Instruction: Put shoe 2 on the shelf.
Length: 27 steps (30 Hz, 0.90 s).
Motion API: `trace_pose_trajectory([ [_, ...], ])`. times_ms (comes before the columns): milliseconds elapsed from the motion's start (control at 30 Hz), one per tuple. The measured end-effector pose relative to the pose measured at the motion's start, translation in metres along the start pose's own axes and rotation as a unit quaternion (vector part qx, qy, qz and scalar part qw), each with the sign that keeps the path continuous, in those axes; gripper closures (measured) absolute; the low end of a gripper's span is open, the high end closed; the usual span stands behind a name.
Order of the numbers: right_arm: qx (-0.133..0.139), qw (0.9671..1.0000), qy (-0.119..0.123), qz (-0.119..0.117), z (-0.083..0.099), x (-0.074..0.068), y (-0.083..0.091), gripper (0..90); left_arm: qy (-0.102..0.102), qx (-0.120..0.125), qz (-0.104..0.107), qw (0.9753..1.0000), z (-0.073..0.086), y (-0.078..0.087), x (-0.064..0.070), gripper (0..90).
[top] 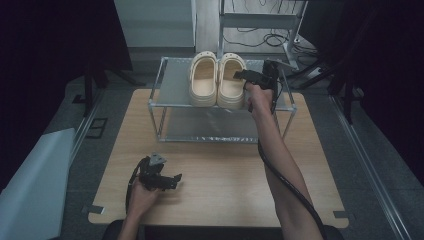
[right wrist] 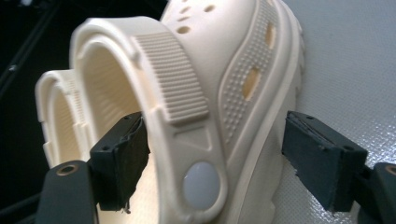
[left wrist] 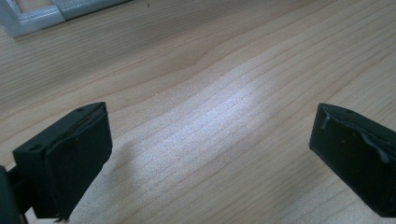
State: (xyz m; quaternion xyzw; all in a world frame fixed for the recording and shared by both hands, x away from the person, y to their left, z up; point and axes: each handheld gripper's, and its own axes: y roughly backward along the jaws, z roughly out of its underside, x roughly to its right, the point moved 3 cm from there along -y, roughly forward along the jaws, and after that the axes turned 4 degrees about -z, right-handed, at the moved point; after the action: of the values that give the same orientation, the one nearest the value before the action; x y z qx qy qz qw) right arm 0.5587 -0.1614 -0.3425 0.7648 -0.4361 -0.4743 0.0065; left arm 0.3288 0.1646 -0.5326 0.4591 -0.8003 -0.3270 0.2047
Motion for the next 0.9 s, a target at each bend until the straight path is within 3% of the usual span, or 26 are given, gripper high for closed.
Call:
trace_pose_trajectory([
  [300, -0.005, 0.9989, 0.032, -0.033, -0.002, -0.004, 0.016, 24.0, -0.001, 0.000, 0.002, 1.0000, 0.000, -0.001, 0.001, 0.0],
  [433, -0.003, 0.9984, 0.043, -0.036, -0.001, -0.001, 0.022, 24.8, 0.000, 0.000, 0.002, 1.0000, 0.000, -0.001, 0.001, 0.0],
  [600, -0.004, 0.9977, 0.046, -0.050, -0.002, 0.004, 0.030, 22.9, -0.001, -0.002, 0.002, 1.0000, 0.000, -0.001, 0.001, 0.0],
  [900, -0.028, 0.9944, 0.055, -0.086, 0.004, 0.006, 0.039, 21.1, -0.003, -0.002, 0.002, 1.0000, 0.000, -0.001, 0.002, 0.0],
])
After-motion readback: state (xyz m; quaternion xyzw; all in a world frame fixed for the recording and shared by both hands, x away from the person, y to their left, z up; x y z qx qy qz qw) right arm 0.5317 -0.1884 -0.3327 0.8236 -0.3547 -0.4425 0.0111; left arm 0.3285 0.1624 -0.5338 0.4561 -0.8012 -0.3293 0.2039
